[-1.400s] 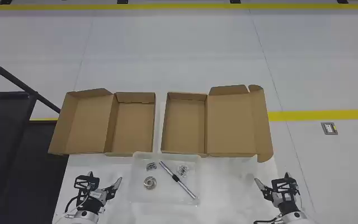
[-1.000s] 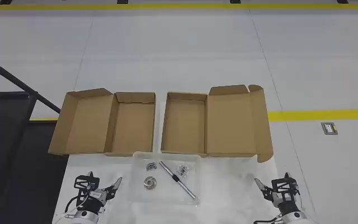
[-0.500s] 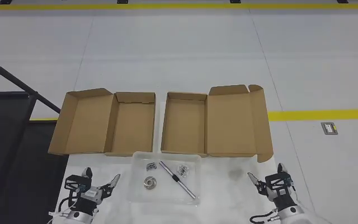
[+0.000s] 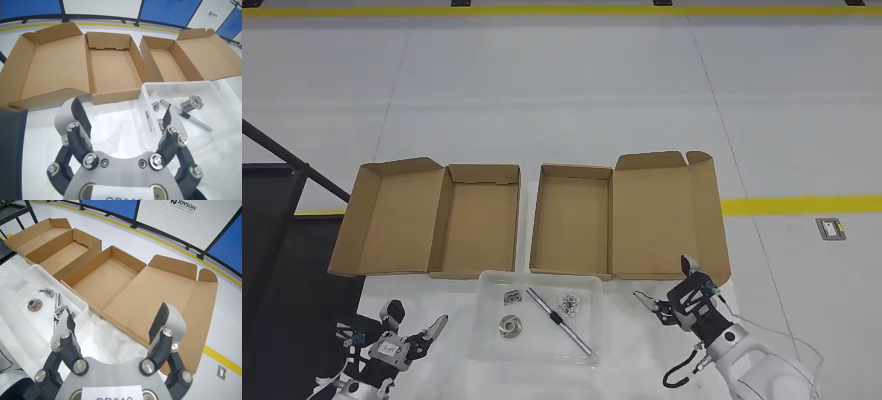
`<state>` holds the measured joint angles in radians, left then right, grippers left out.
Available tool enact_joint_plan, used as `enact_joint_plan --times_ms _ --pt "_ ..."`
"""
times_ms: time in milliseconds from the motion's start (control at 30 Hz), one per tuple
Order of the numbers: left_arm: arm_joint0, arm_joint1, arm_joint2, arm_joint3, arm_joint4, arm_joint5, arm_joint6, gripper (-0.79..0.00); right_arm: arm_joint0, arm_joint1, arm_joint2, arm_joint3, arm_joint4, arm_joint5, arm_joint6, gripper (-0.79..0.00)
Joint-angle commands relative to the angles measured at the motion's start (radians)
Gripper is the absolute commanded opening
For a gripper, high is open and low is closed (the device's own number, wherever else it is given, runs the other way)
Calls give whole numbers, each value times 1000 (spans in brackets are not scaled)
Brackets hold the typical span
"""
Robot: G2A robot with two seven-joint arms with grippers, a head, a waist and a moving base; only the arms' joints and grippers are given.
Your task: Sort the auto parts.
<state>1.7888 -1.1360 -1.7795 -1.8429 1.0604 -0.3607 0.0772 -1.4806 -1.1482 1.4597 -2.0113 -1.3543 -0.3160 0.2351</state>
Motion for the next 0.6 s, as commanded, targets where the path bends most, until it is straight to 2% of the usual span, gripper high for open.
enact_joint_plan --times_ms 0,233,433,567 --pt "0 0 0 0 0 0 0 0 0 0 0 0 0 0 0 0" --pt "0 0 0 0 0 0 0 0 -2 0 -3 2 0 -10 2 0" --pt "0 -2 3 -2 -8 6 -1 0 62 4 -75 -8 23 -184 88 0" --pt "5 -3 1 -5 -10 7 2 0 201 -2 -190 44 158 -340 288 0"
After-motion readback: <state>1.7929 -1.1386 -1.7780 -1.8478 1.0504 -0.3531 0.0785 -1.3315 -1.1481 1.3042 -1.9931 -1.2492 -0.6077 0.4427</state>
